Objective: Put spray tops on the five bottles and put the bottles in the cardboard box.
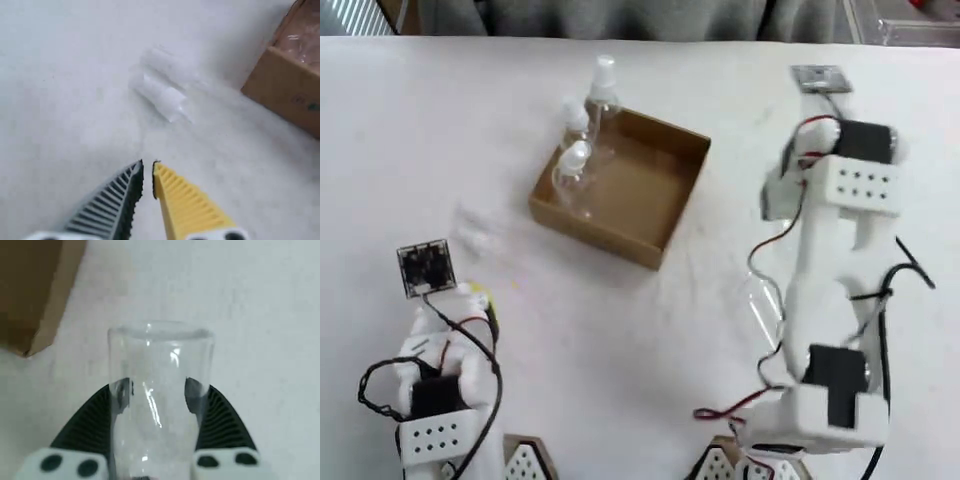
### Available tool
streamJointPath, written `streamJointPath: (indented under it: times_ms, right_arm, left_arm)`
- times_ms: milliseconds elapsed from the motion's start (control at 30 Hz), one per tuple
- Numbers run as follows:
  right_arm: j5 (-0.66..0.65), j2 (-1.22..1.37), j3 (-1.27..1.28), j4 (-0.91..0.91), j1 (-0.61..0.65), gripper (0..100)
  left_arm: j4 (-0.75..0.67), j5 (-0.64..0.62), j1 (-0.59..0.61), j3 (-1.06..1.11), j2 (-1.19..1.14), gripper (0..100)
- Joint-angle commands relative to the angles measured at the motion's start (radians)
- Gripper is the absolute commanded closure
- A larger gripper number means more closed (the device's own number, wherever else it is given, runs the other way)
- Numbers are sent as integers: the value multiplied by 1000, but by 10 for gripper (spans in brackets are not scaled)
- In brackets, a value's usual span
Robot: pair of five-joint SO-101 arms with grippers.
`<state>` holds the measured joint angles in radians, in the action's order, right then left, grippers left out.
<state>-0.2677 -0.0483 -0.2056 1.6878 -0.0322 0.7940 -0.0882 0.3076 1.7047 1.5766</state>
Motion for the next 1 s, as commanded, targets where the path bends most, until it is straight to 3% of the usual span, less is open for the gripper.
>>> streamJointPath:
  times_ms: [0,267,500,800,967]
  right_arm:
    - [-29,-182,63,31,122,975]
    - [-98,-499,413,12,564,971]
    - [-126,-618,790,-170,860,971]
    - [-342,-627,1122,-510,912,957]
    - [-350,-627,1152,-533,911,768]
  left_arm:
    - [48,0,19,-37,18,958]
    - [84,0,19,-54,18,954]
    - [86,66,22,-54,18,958]
    - [86,68,24,-52,18,958]
    - [86,68,24,-52,18,958]
